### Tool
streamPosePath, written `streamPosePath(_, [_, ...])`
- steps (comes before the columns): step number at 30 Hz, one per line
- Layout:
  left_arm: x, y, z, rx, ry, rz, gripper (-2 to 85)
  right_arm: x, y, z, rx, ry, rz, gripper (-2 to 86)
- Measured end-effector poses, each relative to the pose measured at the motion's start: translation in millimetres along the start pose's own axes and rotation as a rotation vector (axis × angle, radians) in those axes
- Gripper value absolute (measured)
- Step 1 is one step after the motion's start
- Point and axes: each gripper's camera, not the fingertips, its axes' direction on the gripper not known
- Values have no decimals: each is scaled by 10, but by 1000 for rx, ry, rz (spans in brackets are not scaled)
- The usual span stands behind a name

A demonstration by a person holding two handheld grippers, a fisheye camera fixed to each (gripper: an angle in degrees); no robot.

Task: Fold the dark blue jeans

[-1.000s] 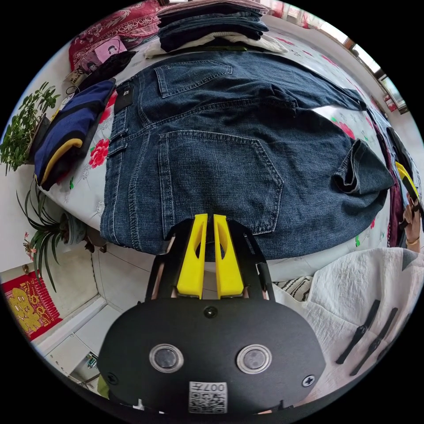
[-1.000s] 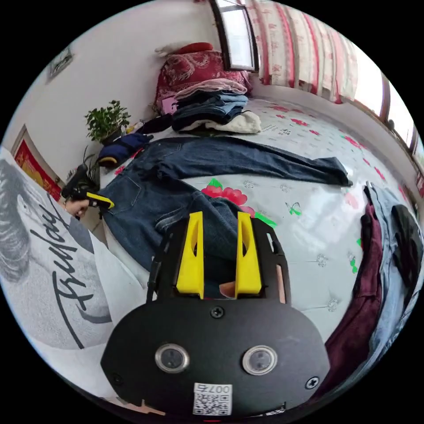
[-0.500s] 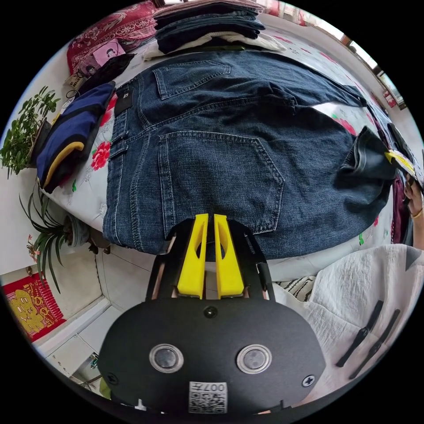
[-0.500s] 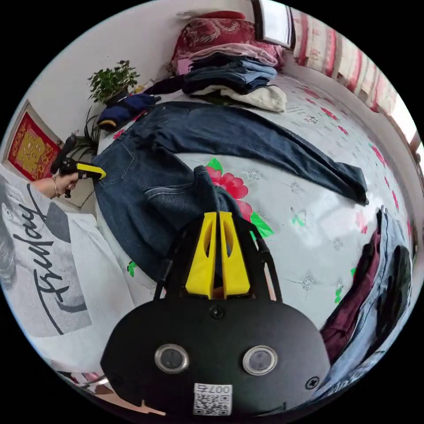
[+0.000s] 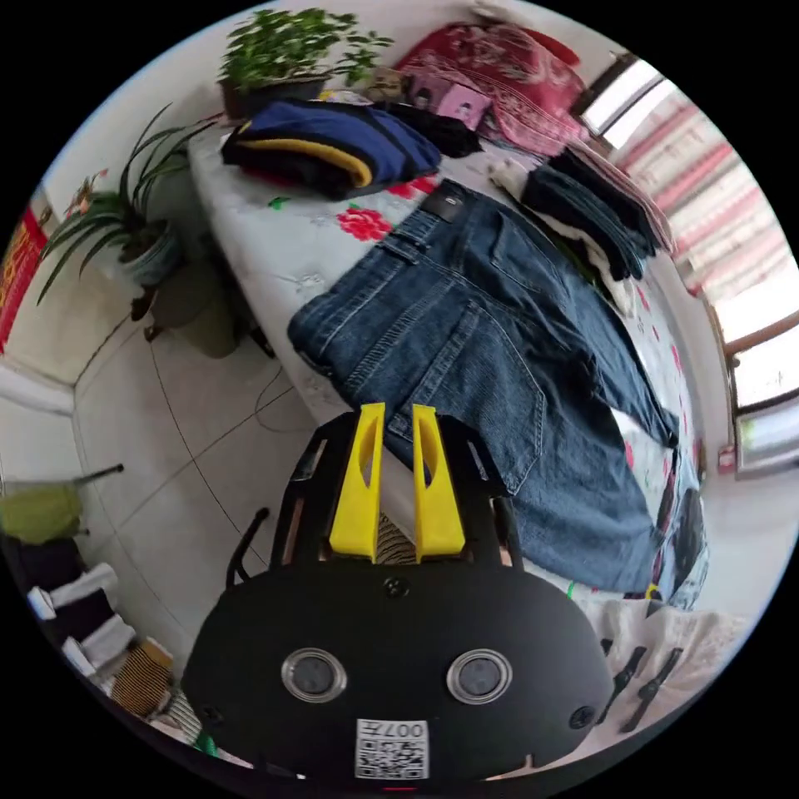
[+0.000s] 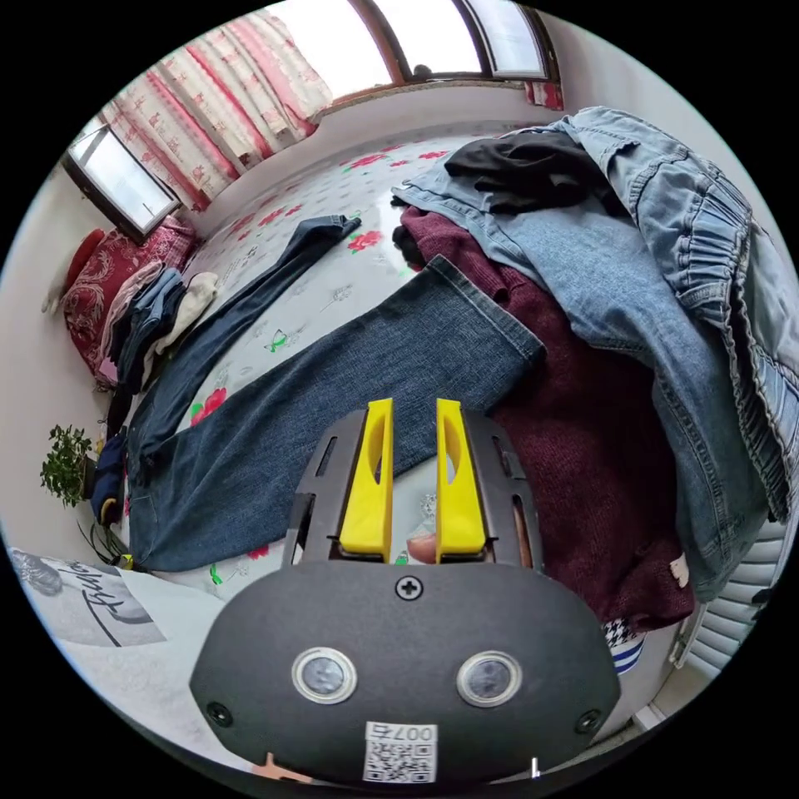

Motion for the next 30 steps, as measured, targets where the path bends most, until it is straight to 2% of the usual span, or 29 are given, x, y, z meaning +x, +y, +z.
streamPosePath(4, [-412, -82, 161, -17, 131, -216, 102, -396, -63, 247, -51, 14, -175, 40])
streamPosePath(6, [-432, -146, 306, -53, 121, -235, 107, -668, -106, 543, -140, 38, -279, 45])
streamPosePath(9, [-331, -205, 264, -89, 40, -138, 90, -922, -68, 907, -269, 72, -376, 53])
streamPosePath(11, [-274, -220, 90, -73, 46, -28, 5, -1006, 44, 903, -223, 120, -420, 58])
streamPosePath(19, [-690, 96, -202, -75, 36, -58, -3, -963, 336, 744, -304, 68, -433, 75])
streamPosePath(21, [-795, 191, -228, -92, 39, -87, 7, -949, 213, 510, -217, 49, -419, 78])
streamPosePath(24, [-810, 304, -508, -21, -107, -77, 23, -933, -173, 143, -64, -3, -382, 79])
streamPosePath(28, [-373, 114, -790, 95, -193, 113, 53, -992, -861, 67, -21, -126, -351, 80])
streamPosePath(30, [-31, -103, -738, 125, -186, 230, 63, -1019, -1424, 191, -15, -252, -271, 81])
